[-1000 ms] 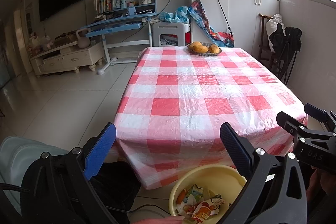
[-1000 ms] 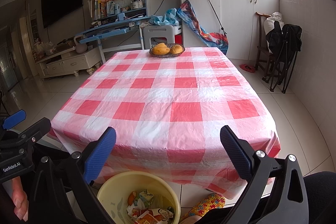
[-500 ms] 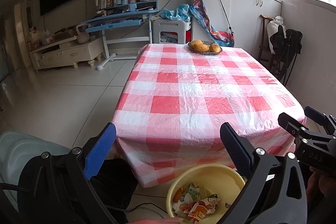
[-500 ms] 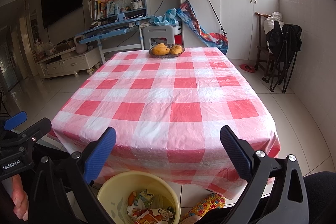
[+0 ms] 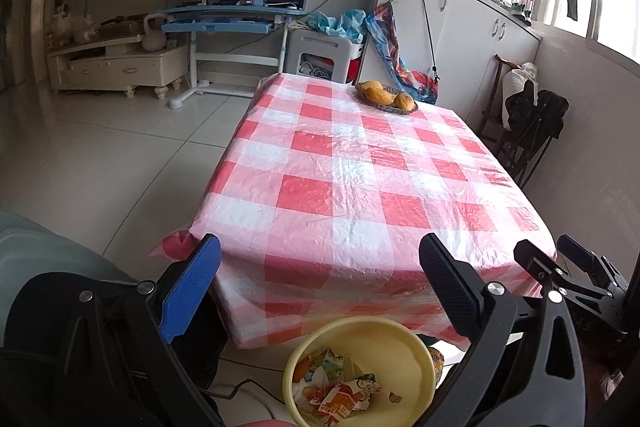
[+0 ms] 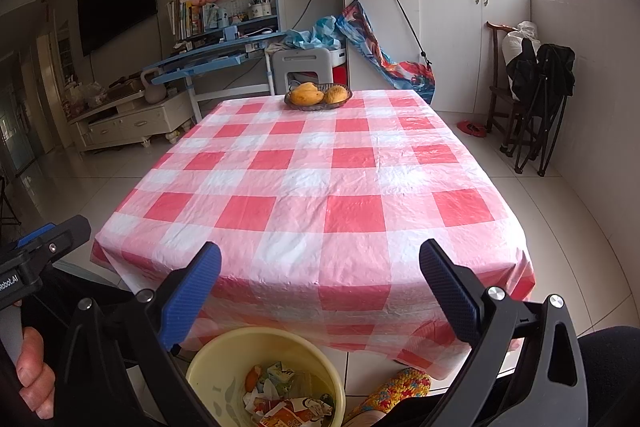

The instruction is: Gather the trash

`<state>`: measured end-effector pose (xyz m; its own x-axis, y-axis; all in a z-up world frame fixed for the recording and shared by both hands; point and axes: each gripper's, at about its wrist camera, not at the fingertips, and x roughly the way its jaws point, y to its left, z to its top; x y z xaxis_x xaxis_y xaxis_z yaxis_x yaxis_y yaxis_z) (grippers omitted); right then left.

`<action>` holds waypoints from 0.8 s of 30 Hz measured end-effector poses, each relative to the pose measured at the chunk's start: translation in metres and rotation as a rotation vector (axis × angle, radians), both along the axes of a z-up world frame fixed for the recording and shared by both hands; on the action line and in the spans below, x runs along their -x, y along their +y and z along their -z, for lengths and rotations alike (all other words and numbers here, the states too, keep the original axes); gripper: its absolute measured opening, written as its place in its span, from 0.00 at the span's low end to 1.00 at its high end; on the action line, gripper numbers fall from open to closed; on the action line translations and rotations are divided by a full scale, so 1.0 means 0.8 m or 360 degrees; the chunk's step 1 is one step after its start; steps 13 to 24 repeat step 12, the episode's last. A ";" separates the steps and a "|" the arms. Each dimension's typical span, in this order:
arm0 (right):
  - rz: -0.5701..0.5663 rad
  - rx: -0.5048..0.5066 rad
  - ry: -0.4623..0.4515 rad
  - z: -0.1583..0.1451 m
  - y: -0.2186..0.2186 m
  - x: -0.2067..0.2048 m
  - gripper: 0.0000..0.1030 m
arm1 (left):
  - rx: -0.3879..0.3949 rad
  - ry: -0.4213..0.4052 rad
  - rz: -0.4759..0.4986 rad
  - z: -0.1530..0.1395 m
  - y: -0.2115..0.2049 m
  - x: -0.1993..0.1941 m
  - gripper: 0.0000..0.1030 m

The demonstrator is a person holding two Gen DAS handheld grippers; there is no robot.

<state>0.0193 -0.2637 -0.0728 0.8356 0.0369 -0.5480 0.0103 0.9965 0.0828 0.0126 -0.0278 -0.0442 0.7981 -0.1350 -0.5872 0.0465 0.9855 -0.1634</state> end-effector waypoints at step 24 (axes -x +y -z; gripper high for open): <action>-0.0002 0.0000 0.0002 0.000 0.000 0.000 0.92 | -0.0044 0.0085 -0.0015 0.005 -0.002 -0.010 0.93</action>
